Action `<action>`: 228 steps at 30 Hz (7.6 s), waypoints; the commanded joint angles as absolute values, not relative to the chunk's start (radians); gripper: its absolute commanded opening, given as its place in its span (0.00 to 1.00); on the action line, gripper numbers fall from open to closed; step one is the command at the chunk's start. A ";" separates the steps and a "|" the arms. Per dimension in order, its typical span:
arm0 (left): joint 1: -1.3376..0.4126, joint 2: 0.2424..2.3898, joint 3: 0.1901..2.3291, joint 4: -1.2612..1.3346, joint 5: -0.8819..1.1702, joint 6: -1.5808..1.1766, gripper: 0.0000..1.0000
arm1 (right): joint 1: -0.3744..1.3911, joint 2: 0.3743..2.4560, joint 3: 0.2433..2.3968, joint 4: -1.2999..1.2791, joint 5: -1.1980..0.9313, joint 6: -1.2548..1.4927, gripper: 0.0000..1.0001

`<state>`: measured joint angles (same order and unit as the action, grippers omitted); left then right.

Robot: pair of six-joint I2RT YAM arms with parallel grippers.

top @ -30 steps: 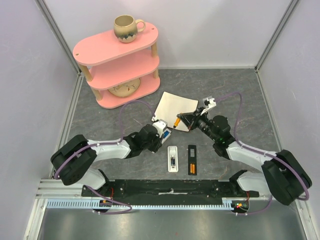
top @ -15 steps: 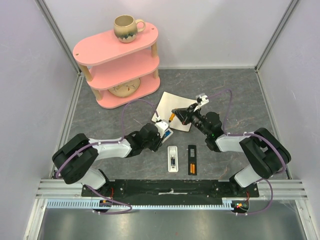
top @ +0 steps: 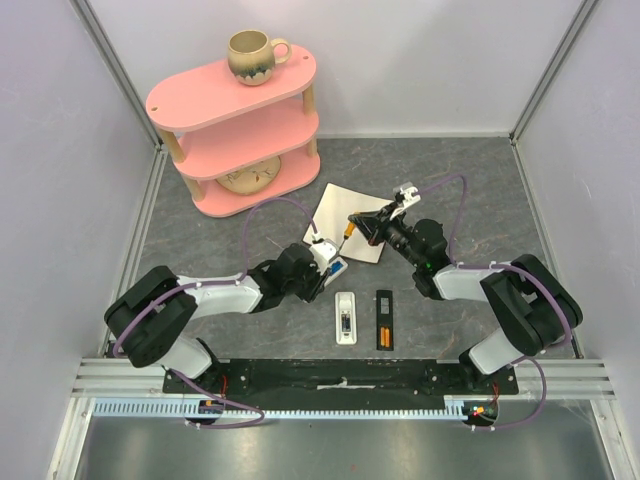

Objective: Unload the batteries from the remote control

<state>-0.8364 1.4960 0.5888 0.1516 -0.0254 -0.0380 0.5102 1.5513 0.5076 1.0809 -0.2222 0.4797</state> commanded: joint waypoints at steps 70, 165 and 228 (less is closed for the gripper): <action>-0.813 1.554 0.629 0.161 0.038 -0.020 0.02 | 0.535 1.522 0.512 0.865 -0.198 0.388 0.00; -0.802 1.585 0.647 0.149 0.055 -0.025 0.02 | 0.469 1.675 0.330 1.700 -0.431 1.077 0.00; -0.801 1.597 0.655 0.141 0.061 -0.025 0.02 | 0.494 1.467 0.462 1.025 -0.314 0.738 0.00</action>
<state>-0.8062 1.5467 0.6426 0.1246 0.0395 -0.0364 0.4652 1.5383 0.4889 0.9916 -0.2516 0.6899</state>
